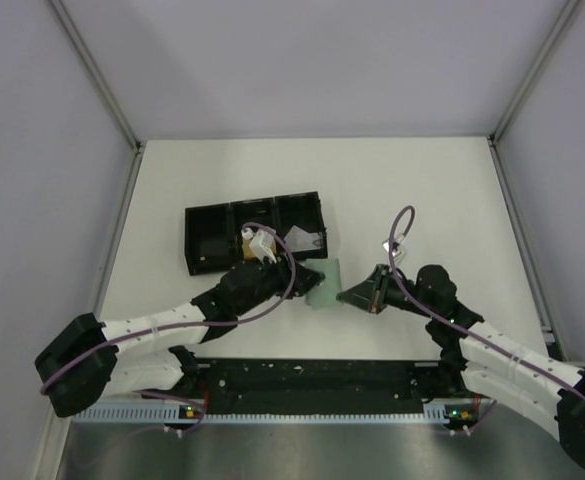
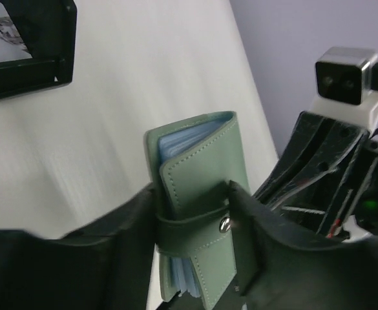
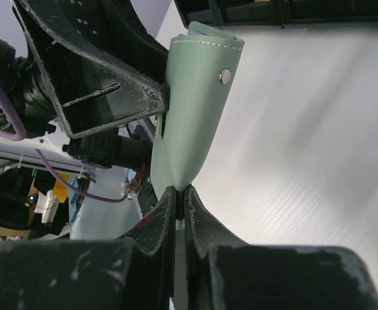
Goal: Take the credit cards out of the card holder
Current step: Open the card holder at the center of the board.
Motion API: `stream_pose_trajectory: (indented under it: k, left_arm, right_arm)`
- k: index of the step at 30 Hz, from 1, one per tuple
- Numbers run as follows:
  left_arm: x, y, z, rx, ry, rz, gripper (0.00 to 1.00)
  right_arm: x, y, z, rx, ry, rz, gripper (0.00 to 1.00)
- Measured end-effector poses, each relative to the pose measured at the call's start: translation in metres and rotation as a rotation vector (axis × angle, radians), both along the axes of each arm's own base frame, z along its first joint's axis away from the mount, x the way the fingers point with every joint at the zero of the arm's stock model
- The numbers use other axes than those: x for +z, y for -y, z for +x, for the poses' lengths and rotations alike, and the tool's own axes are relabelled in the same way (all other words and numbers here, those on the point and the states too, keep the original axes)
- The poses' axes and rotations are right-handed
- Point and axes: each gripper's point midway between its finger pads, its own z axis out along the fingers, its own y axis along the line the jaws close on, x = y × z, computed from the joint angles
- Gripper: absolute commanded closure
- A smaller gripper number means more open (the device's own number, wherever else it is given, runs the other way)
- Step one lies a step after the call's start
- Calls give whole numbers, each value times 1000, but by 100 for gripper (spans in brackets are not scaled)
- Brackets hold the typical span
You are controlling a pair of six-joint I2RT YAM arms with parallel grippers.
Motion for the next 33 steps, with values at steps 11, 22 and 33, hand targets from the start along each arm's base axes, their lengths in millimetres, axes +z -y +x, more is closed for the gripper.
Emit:
stream_pose_trajectory:
  k: [11, 22, 33]
  left_arm:
    - [10, -1, -19, -74, 53, -76, 100]
    - [31, 6, -31, -154, 105, -157, 100]
    - [44, 8, -33, -180, 149, -186, 56]
  right_arm:
    - [-7, 5, 6, -32, 5, -25, 30]
    - [20, -4, 12, 31, 93, 91, 66]
    - [30, -4, 8, 68, 125, 142, 100]
